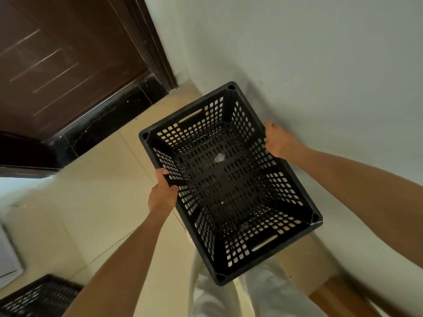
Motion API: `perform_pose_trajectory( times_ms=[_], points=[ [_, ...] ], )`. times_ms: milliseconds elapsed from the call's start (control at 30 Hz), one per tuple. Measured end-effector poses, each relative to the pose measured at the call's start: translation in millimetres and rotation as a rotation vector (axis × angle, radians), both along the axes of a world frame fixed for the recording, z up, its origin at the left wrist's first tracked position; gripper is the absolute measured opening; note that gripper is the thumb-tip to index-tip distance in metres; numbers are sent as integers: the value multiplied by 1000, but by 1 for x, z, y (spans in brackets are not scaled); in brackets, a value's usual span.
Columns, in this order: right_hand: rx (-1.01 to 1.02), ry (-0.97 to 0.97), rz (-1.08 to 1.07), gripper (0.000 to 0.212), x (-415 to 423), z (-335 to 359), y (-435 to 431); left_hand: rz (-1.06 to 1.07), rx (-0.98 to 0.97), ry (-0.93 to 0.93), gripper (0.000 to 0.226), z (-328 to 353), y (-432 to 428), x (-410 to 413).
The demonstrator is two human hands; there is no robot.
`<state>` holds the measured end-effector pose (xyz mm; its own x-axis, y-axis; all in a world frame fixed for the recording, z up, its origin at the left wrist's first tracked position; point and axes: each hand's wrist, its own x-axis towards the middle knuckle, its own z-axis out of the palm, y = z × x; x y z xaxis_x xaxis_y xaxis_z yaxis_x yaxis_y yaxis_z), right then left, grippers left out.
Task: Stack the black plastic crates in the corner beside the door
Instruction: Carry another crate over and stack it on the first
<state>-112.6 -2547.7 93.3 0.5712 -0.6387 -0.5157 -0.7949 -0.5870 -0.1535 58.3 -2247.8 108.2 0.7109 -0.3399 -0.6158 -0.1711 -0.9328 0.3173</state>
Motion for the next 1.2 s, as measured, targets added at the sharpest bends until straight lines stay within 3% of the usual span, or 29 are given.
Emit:
perform_pose_trajectory(
  times_ms=[167, 367, 500, 733, 867, 967, 1067, 1200],
  points=[
    [24, -51, 20, 20, -3, -3, -1, -7, 44, 18, 47, -1, 2, -6],
    [-79, -131, 1, 53, -14, -8, 21, -122, 56, -140, 61, -3, 8, -42],
    [-147, -208, 25, 61, -41, -9, 69, -468, -28, -274, 53, -7, 26, -55],
    [-92, -145, -68, 58, -112, -13, 190, -1078, -19, -269, 52, -11, 73, -82],
    [-29, -107, -129, 58, -145, -27, 259, -1234, 45, -235, 56, -26, 99, -107],
    [-97, -66, -96, 51, -157, -40, 292, -1299, 63, -262, 65, -36, 108, -134],
    [-142, -99, -134, 49, -154, -46, 299, -1346, 22, -271, 80, -43, 109, -159],
    [-197, -148, -76, 46, -160, -49, 298, -1431, 3, -306, 80, -52, 113, -170]
  ],
)
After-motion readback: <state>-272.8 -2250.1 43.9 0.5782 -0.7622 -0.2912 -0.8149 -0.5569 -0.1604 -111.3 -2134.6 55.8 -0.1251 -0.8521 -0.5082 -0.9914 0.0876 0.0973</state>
